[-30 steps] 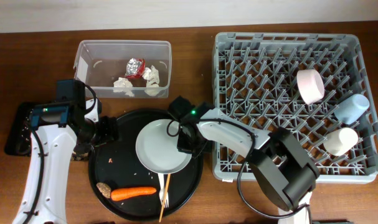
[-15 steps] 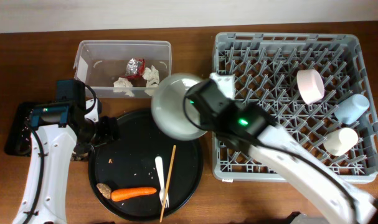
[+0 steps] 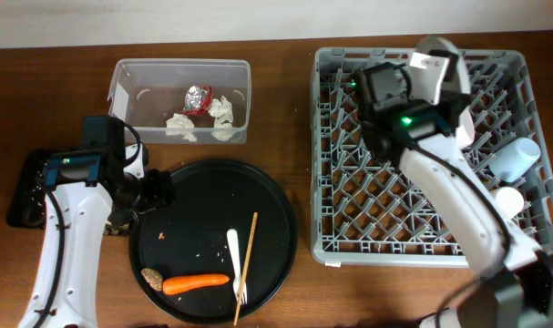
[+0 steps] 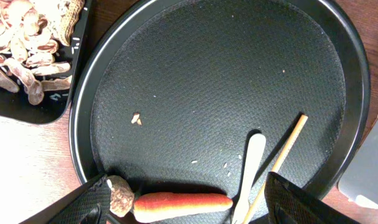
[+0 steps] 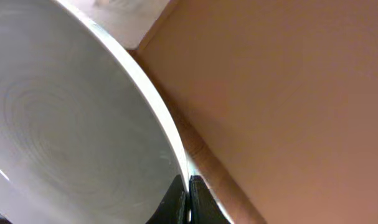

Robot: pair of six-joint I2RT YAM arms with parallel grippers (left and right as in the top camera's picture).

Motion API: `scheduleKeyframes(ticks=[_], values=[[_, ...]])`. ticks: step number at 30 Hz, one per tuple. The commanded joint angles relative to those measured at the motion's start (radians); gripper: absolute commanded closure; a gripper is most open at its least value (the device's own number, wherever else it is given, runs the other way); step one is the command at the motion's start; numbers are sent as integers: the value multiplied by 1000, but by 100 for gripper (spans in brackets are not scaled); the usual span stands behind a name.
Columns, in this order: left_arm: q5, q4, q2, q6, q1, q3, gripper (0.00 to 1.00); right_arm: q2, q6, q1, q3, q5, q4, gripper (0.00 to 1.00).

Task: Sort waste into correct bins and load items into the dishwasher rack
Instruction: 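Grasp the white plate rim with the right gripper and stand it in the rack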

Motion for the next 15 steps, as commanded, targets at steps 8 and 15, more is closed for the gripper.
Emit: scheduleKeyframes(ticks=[8, 15], values=[[-3, 15, -7, -10, 6, 8, 21, 197, 20, -5, 10, -174, 18, 96], [-3, 19, -7, -13, 6, 8, 21, 193, 19, 131, 10, -270, 3, 53]])
